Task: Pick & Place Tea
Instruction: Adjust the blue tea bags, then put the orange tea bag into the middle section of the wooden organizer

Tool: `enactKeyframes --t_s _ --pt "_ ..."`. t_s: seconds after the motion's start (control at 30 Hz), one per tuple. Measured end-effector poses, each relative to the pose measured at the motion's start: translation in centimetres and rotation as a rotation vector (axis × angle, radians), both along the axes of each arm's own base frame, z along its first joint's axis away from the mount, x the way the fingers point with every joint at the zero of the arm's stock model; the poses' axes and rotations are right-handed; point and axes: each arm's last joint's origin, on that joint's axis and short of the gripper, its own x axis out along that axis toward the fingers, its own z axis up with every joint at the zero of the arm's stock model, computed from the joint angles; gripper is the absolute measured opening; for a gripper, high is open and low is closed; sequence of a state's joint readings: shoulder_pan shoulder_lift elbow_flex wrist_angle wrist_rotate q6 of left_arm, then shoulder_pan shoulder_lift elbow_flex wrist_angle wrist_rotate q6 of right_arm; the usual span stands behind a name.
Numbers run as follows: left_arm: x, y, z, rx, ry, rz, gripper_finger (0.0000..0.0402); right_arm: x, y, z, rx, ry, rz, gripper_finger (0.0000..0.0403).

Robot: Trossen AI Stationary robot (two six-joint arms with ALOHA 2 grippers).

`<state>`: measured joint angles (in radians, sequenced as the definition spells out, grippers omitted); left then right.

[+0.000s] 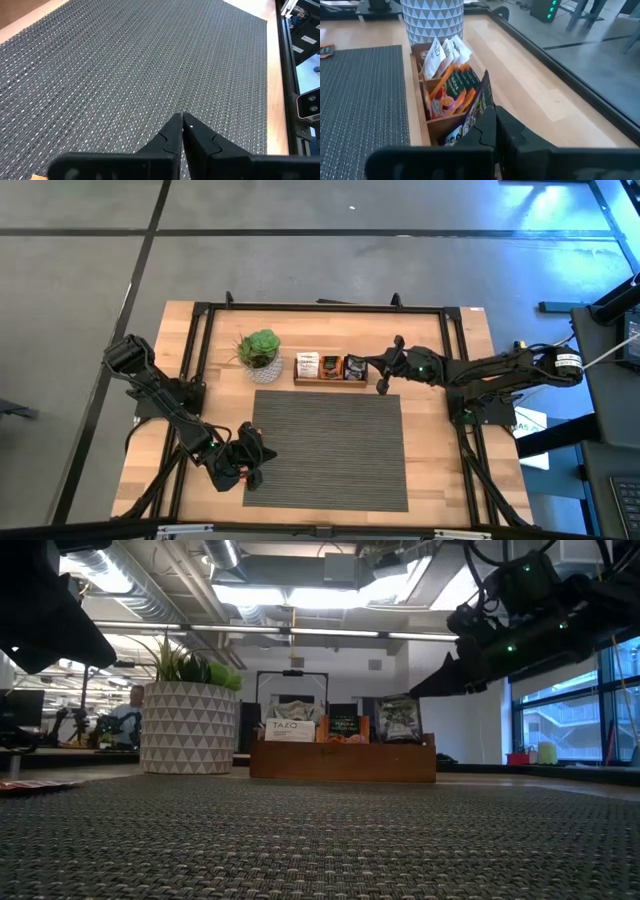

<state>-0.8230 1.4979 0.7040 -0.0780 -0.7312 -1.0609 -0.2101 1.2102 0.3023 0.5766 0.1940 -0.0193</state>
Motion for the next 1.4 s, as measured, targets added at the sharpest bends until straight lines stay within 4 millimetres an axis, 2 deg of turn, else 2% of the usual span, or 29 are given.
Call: enactKeyframes --t_s 0.23,0.57,0.87,1.03,1.1,1.27,1.4 --pt "0.0 0.0 0.0 0.001 0.000 0.000 0.0013 0.3 0.7 -0.2 -0.005 0.011 0.035 0.0000" --pt "0.0 0.0 0.0 0.002 0.000 0.000 0.0009 1.0 1.0 -1.2 -0.035 0.026 -0.004 0.0004" --pt "0.0 0.0 0.0 0.001 0.000 0.000 0.0012 0.9 0.9 -1.3 -0.059 0.044 -0.001 0.0063" --pt "0.0 0.0 0.0 -0.019 0.007 -0.001 0.0009 0.8 0.7 -0.9 -0.068 0.015 -0.082 0.0101" --pt "-0.1 -0.2 -0.1 -0.077 0.041 -0.023 0.0009 1.3 1.3 -0.3 -0.041 -0.040 0.009 0.0110" --pt "-0.6 -0.9 -0.2 -0.250 0.104 -0.025 0.0012 3.1 3.9 1.4 -0.010 -0.115 0.426 0.0118" --pt "-2.0 -2.2 -0.2 -0.355 0.094 0.013 0.0012 5.0 6.6 3.1 -0.039 -0.159 0.561 0.0118"
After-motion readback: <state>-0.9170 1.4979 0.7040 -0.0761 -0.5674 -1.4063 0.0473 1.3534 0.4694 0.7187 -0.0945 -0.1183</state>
